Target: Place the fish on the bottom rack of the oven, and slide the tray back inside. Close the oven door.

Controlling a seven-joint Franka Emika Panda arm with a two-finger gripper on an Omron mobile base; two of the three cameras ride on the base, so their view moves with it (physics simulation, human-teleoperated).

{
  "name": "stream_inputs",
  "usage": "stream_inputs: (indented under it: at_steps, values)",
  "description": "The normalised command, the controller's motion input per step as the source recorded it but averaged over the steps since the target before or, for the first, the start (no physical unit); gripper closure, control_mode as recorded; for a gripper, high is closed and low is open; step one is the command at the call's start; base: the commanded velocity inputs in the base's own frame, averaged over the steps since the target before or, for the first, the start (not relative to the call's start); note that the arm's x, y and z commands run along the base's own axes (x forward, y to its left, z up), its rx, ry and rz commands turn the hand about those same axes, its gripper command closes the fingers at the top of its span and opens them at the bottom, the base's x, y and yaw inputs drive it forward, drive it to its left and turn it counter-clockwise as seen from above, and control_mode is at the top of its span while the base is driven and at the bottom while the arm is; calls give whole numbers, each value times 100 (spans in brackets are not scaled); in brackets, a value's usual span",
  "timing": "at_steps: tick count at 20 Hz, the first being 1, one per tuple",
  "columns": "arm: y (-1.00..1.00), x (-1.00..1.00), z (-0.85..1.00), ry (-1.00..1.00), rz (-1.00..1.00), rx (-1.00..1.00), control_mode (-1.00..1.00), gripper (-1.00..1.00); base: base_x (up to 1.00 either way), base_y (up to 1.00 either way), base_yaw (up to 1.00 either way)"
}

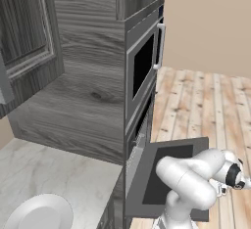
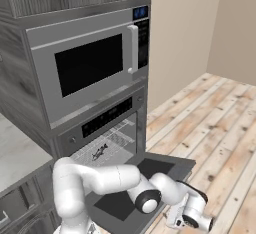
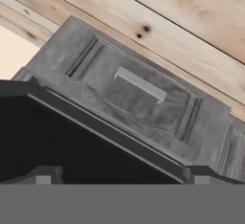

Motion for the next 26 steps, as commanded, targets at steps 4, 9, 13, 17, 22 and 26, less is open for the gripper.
stream_inputs:
  at_steps: [4, 9, 13, 17, 22, 26]
  values:
    - [62, 21, -5, 8, 0, 28, -100, -100, 0, 0, 0]
    - [88, 1, 32, 4, 0, 23, -100, -100, 0, 0, 0]
    - [99, 0, 65, 3, 1, 16, -100, -100, 0, 0, 0]
    - [100, 0, 75, 3, 4, 10, -100, -100, 0, 0, 0]
    - [100, 0, 81, 0, 5, 3, -100, -100, 0, 0, 0]
    - [100, 0, 72, 0, 2, 0, -100, -100, 0, 0, 0]
